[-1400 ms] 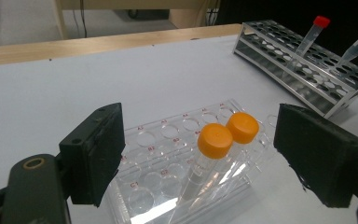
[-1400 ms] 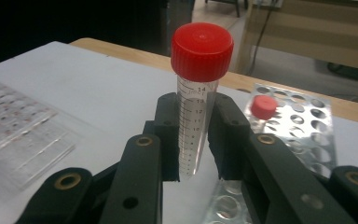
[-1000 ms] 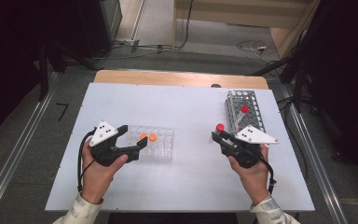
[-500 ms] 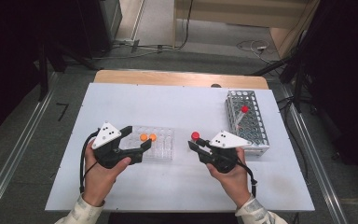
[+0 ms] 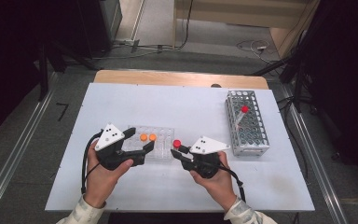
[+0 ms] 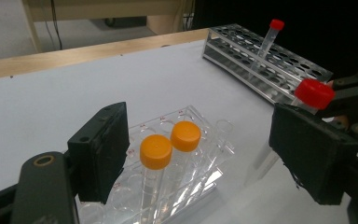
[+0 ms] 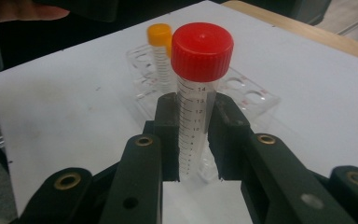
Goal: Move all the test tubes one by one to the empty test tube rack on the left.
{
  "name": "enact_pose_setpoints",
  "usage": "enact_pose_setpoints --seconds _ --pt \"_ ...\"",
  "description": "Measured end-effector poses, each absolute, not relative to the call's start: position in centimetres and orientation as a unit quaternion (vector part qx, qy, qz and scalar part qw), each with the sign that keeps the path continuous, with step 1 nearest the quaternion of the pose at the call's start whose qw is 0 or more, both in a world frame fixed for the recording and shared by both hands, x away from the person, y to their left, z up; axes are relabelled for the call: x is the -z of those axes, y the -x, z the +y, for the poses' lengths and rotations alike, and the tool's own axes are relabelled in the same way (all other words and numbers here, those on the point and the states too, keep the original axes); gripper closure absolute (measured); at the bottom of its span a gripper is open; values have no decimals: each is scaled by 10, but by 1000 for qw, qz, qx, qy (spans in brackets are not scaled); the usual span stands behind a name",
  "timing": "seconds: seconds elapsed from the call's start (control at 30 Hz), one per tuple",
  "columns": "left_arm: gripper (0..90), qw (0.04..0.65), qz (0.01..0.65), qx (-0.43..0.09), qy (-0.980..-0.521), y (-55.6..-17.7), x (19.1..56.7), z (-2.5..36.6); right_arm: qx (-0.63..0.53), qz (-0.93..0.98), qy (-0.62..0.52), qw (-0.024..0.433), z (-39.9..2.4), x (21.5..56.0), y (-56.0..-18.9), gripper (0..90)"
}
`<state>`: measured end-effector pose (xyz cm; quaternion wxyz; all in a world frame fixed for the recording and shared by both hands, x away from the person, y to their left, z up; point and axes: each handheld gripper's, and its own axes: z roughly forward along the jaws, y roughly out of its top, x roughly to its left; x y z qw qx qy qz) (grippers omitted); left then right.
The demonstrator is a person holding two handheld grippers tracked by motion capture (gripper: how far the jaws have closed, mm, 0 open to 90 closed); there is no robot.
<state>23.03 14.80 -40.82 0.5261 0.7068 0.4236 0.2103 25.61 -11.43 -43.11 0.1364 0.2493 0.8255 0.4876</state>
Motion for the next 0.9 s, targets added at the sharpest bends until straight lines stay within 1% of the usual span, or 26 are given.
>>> enact_pose_setpoints --seconds 0.33,0.47,0.67,0.77,0.83,0.9 --pt "226 530 405 -200 -718 -224 406 138 -481 839 -230 111 -84 439 -255 718" --pt "258 529 394 -196 -726 -221 407 132 -479 841 -228 104 -77 442 -256 718" --pt "361 527 386 -193 -732 -220 410 126 -484 841 -218 102 -68 439 -254 718" --pt "441 528 381 -191 -735 -219 411 126 -485 841 -217 101 -66 436 -253 718" --pt "522 529 377 -189 -736 -218 410 125 -487 840 -215 103 -65 435 -254 718" --pt "579 526 374 -187 -740 -218 411 125 -487 840 -215 102 -65 434 -253 718"
